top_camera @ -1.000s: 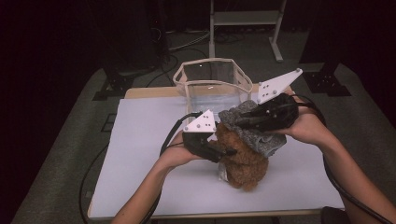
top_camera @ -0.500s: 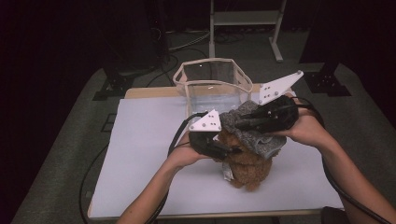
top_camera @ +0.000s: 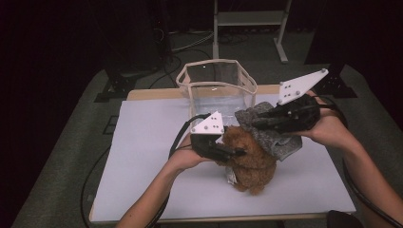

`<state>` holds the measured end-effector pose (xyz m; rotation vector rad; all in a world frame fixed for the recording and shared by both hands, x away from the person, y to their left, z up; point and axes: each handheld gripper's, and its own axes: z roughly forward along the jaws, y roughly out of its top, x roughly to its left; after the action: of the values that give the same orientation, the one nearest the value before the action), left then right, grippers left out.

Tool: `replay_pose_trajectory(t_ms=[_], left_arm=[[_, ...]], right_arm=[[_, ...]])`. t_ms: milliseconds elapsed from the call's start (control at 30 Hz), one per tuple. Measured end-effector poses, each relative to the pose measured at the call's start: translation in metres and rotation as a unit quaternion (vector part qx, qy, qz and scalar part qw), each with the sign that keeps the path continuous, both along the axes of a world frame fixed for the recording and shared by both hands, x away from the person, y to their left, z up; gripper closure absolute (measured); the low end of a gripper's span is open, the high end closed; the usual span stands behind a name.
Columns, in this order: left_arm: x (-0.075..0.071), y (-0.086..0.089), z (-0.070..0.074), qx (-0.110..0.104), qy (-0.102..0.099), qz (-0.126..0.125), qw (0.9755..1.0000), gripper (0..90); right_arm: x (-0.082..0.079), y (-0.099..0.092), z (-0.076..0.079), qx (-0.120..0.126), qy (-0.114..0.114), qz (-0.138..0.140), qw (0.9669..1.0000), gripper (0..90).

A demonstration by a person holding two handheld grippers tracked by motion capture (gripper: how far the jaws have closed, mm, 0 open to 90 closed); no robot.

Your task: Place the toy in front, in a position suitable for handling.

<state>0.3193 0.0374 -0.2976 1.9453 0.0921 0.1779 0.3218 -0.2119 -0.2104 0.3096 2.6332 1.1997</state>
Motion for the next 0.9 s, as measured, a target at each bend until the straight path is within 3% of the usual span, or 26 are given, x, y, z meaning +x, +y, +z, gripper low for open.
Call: replay_pose_trajectory(t_ms=[167,367,467,567,667,800,900], left_arm=[[0.000,0.000,0.002,0.001,-0.002,-0.003,1.0000,42.5],[0.002,0.000,0.002,0.000,0.003,0.001,1.0000,42.4],[0.002,0.002,0.003,0.004,0.001,0.003,1.0000,42.3],[0.002,0.006,0.003,-0.002,0.003,0.004,1.0000,42.3],[0.002,0.007,0.004,-0.003,0.002,0.010,0.9999,41.4],[0.000,0.004,0.004,-0.005,0.000,0.007,1.0000,41.3],[0.000,0.000,0.005,-0.002,-0.001,0.003,1.0000,41.3]], right_arm=[[0.000,-0.015,-0.001,0.021,0.013,-0.007,0.9997,75.5],[0.002,0.000,-0.003,0.025,0.016,0.011,0.9995,75.5],[0.006,0.018,-0.003,0.030,0.021,0.032,0.9988,75.4],[0.006,0.020,-0.001,0.028,0.017,0.034,0.9989,75.4],[0.005,0.014,0.000,0.034,0.016,0.030,0.9988,75.4],[0.003,-0.015,-0.004,0.057,0.020,0.009,0.9981,75.4],[0.003,-0.024,-0.005,0.065,0.025,0.003,0.9975,75.3]])
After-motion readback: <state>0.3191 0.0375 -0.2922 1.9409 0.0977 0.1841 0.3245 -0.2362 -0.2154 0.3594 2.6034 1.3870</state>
